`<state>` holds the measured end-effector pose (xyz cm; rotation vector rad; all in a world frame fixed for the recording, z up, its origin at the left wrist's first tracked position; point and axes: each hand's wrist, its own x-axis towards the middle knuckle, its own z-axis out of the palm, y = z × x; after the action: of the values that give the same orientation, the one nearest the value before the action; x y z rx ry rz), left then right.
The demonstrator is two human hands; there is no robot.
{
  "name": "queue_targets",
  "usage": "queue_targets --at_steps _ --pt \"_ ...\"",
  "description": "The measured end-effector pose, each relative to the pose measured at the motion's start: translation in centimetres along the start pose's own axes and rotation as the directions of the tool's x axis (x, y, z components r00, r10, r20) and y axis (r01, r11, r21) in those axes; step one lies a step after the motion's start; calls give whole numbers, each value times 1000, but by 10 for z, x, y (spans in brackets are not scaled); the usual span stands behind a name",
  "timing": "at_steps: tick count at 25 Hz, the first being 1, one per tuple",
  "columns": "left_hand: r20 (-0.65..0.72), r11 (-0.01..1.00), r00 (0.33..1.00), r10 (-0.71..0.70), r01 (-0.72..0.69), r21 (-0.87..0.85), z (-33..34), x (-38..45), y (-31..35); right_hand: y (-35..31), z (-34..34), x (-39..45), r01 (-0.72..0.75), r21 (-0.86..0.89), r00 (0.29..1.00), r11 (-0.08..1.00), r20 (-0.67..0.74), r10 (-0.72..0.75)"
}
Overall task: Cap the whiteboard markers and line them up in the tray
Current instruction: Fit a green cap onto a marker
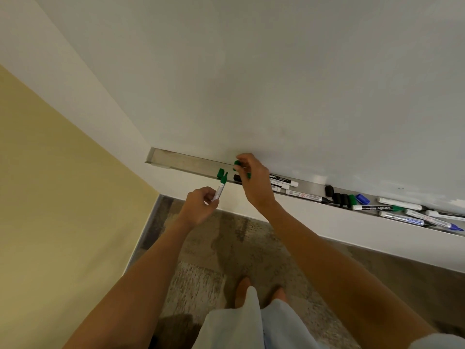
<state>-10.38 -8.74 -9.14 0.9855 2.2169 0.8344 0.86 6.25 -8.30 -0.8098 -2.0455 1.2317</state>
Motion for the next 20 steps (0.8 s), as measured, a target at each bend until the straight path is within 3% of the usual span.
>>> queue_targets --at_steps 5,13,17,20 --pt "35 995 994 103 -103 9 15 1 14 4 -21 -19 -104 144 988 984 -94 118" --pt "33 992 992 125 -125 -20 30 1 35 6 -42 -29 -153 289 955 945 -203 217" --pt "59 990 988 141 -140 -15 35 0 43 6 -47 -33 -152 234 976 960 -117 183" --pt "67 989 987 143 -141 -31 38 -1 50 7 -51 -36 -196 240 965 951 -127 231"
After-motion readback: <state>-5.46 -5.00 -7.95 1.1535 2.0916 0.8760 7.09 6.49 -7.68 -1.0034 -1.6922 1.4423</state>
